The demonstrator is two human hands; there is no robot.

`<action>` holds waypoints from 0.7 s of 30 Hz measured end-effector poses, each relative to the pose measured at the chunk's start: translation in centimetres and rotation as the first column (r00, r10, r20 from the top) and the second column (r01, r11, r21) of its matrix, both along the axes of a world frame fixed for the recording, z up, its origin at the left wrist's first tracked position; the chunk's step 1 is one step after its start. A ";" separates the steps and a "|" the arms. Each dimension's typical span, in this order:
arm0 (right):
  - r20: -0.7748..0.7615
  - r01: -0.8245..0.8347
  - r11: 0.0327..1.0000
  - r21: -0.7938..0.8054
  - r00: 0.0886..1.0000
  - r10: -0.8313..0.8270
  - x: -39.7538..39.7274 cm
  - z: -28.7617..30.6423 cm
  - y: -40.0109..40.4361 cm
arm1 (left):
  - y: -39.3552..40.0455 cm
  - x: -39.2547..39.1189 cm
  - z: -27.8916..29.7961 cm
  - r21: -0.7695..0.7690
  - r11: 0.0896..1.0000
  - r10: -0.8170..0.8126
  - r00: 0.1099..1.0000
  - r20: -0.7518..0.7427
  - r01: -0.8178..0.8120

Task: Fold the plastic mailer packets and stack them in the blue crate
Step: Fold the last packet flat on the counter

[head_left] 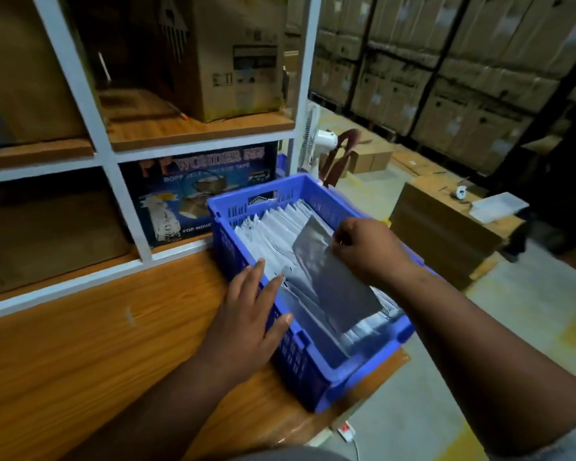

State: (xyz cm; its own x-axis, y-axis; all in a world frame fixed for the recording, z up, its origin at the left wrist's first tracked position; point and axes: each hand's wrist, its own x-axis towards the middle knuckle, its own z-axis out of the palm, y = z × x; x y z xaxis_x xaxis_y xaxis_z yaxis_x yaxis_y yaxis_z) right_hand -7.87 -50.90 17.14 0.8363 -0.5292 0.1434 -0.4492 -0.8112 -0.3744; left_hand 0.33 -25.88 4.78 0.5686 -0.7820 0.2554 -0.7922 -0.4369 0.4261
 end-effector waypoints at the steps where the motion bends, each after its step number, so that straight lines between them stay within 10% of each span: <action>1: -0.071 -0.027 0.999 0.021 0.997 0.028 0.0 -1.2 0.1 | -0.2 -0.1 -0.4 0.022 1.000 0.005 1.000 0.022 -0.006; 14: -0.408 -0.240 0.970 -0.027 0.889 0.208 2.8 -9.9 3.0 | -0.2 -0.5 -0.9 0.073 0.997 0.003 0.999 0.034 -0.005; 18: -0.650 -0.349 0.933 -0.089 0.730 0.211 2.1 -10.1 3.3 | -0.1 -0.7 -0.6 0.093 0.996 0.003 1.000 0.031 -0.005; 21: -0.552 -0.403 0.905 -0.134 0.789 0.270 2.1 -9.2 3.0 | -0.2 -0.6 -0.4 0.112 0.994 0.008 0.999 0.031 -0.011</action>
